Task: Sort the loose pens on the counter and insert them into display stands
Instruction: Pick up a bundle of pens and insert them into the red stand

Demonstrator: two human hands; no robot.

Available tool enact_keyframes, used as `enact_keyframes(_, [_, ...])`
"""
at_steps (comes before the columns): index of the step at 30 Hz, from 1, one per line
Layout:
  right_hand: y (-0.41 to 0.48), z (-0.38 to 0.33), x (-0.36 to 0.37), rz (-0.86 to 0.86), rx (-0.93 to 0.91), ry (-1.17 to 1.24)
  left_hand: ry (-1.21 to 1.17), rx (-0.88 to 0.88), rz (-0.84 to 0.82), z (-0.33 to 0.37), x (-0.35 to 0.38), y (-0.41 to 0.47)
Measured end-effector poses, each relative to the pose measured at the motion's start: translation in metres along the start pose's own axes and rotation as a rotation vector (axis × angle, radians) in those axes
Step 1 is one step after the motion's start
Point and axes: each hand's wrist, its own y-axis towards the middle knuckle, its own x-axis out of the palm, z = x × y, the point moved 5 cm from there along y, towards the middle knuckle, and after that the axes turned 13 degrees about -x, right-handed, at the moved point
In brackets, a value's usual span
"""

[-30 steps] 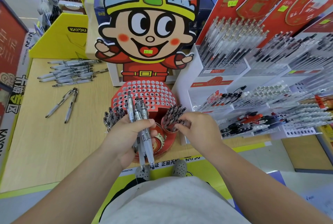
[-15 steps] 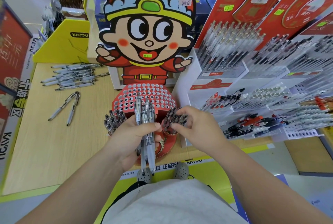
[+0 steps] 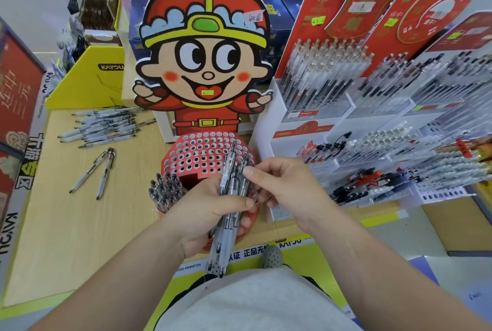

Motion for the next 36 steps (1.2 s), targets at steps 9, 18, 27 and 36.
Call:
enact_keyframes(9, [0.004, 0.002, -0.001, 0.064, 0.013, -0.041, -0.095, -0.031, -0.014, -0.004, -0.001, 0.007])
enact_keyframes(18, [0.008, 0.008, 0.003, 0.022, 0.078, 0.135, -0.221, -0.028, 0.054, -0.008, -0.016, 0.013])
enact_keyframes(27, [0.015, -0.006, -0.021, 0.075, 0.045, 0.144, -0.272, -0.02, 0.246, -0.001, -0.034, 0.013])
enact_keyframes(36, [0.016, -0.009, -0.051, 0.228, -0.189, -0.233, -0.337, 0.017, 0.257, 0.002, -0.054, 0.008])
